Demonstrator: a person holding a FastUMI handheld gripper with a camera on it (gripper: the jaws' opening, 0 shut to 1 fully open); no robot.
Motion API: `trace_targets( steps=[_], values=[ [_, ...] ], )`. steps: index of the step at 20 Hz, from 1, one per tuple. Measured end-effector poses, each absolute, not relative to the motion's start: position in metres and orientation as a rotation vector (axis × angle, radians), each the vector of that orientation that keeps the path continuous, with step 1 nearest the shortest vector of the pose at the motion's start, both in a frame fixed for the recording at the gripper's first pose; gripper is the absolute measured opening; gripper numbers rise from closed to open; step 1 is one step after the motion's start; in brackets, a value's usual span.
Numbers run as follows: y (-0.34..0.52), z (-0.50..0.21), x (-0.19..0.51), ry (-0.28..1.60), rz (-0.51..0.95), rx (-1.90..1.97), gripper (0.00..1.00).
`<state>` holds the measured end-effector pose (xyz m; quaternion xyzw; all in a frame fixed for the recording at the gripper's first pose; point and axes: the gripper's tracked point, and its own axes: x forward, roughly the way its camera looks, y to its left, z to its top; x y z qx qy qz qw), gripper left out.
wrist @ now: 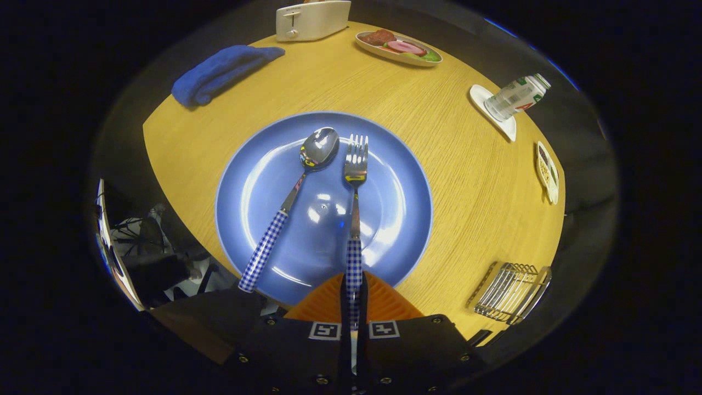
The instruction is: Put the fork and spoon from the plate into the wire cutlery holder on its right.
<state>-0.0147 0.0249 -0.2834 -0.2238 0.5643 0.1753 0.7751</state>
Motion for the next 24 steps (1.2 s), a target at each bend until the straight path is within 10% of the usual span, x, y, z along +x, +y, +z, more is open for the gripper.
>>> trace_targets(
  steps=[24],
  values=[
    [-0.192,-0.174,-0.090,1.405,0.136,-0.513,0.04]
  ],
)
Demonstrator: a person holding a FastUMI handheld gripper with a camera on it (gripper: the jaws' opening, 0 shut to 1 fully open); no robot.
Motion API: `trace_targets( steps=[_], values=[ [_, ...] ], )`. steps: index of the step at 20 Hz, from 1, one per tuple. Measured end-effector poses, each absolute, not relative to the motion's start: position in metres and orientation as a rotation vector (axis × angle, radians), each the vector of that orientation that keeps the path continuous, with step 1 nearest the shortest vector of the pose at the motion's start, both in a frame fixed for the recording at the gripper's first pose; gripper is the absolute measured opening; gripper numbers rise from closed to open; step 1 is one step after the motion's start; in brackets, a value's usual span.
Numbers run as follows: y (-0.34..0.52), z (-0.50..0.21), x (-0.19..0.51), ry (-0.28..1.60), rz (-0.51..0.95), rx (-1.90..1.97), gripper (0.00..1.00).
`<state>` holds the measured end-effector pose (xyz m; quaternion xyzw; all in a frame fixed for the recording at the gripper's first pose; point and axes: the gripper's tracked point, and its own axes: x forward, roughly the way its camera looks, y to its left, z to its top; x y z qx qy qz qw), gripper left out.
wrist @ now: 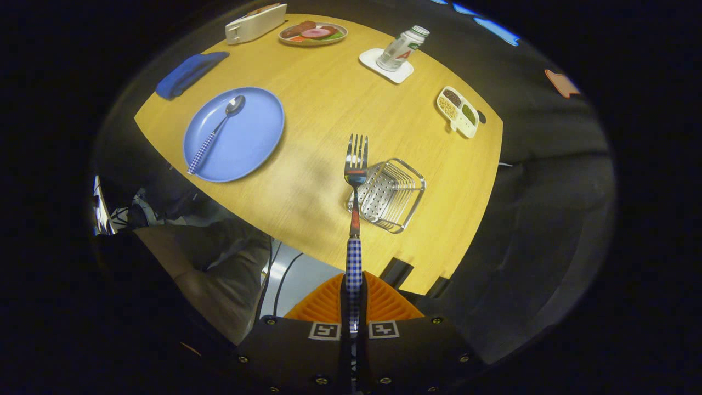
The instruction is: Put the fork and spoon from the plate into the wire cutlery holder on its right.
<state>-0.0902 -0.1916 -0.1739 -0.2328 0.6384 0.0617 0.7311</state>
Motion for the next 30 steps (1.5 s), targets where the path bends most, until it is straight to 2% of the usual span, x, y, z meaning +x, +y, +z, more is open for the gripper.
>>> trace_targets(
  steps=[11,23,25,30],
  values=[
    [-0.252,-0.201,-0.079,1.607,0.109,-0.614,0.04],
    [-0.263,-0.228,-0.045,1.805,0.185,-0.827,0.04],
    [-0.260,-0.230,-0.041,1.812,0.189,-0.820,0.04],
    [-0.255,-0.232,-0.026,1.752,0.166,-0.776,0.12]
  ],
)
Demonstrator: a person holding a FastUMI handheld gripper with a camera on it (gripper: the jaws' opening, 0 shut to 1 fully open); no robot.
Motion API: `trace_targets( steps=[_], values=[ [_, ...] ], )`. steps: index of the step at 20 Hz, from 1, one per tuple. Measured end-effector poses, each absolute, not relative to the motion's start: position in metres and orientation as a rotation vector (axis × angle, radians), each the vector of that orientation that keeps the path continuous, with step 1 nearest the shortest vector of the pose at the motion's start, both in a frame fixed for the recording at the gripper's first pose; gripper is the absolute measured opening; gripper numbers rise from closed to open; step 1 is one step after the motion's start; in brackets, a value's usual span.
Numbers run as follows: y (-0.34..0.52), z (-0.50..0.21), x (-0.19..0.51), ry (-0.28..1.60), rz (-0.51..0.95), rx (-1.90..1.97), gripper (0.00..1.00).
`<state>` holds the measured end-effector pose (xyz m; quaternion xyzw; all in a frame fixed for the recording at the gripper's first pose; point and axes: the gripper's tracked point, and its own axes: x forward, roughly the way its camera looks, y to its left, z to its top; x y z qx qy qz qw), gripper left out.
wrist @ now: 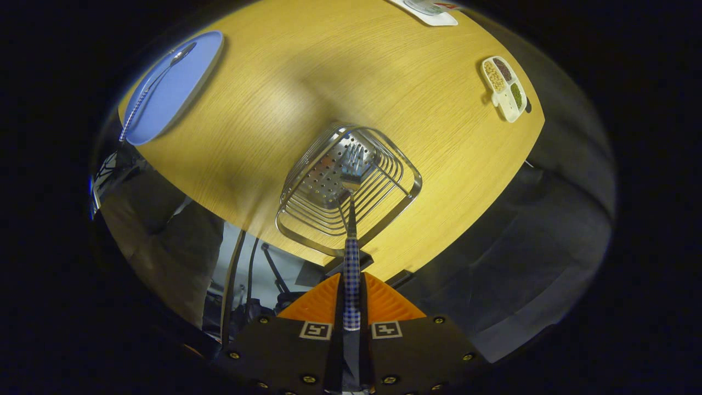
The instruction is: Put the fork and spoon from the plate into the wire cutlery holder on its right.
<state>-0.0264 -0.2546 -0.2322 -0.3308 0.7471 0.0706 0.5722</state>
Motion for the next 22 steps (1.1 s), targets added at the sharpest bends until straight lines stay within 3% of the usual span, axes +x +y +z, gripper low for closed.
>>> trace_targets(
  steps=[1,4,7,8,9,15,22],
  values=[
    [-0.252,-0.227,-0.025,1.744,0.146,-0.763,0.12],
    [-0.252,-0.222,-0.029,1.709,0.120,-0.720,0.65],
    [-0.243,-0.204,-0.030,1.627,0.093,-0.667,0.71],
    [-0.237,-0.196,-0.029,1.580,0.093,-0.645,0.94],
    [-0.230,-0.190,-0.029,1.547,0.093,-0.622,0.99],
    [-0.201,-0.154,-0.035,1.345,0.007,-0.533,0.96],
    [-0.143,-0.154,-0.053,1.241,0.030,-0.404,0.96]
  ],
)
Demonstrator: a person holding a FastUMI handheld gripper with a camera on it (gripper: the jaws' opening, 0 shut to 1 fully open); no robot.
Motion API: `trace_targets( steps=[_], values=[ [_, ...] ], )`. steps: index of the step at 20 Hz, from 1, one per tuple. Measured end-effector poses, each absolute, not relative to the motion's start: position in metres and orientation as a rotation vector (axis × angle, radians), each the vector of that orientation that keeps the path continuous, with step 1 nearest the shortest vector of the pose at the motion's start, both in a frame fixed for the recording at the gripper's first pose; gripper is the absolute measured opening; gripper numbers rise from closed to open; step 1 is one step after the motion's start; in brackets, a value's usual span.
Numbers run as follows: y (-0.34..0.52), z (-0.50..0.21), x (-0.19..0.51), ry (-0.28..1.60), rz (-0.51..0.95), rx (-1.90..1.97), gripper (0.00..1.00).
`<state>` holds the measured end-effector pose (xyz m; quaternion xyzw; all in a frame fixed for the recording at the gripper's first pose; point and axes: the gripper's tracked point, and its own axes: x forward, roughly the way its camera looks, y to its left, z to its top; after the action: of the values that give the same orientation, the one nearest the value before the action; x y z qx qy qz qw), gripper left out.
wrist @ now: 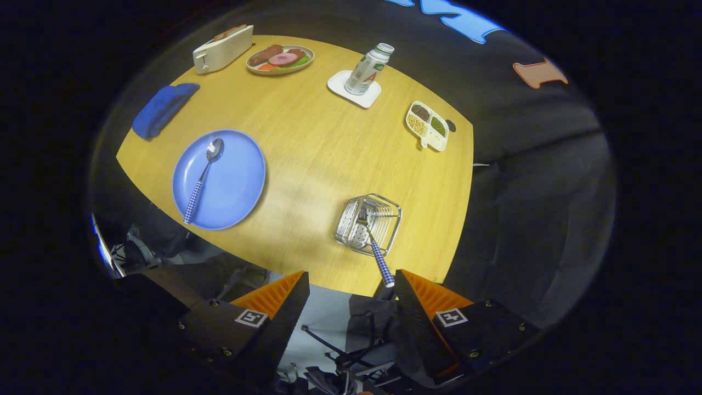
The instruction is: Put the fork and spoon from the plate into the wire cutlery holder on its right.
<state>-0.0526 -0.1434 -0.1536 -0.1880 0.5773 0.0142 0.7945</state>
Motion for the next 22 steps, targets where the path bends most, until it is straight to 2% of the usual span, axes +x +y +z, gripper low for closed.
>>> trace_targets(
  steps=[12,22],
  values=[
    [-0.025,-0.170,-0.040,1.047,0.147,-0.218,0.96],
    [0.048,-0.199,-0.027,0.986,0.209,-0.091,0.96]
  ],
)
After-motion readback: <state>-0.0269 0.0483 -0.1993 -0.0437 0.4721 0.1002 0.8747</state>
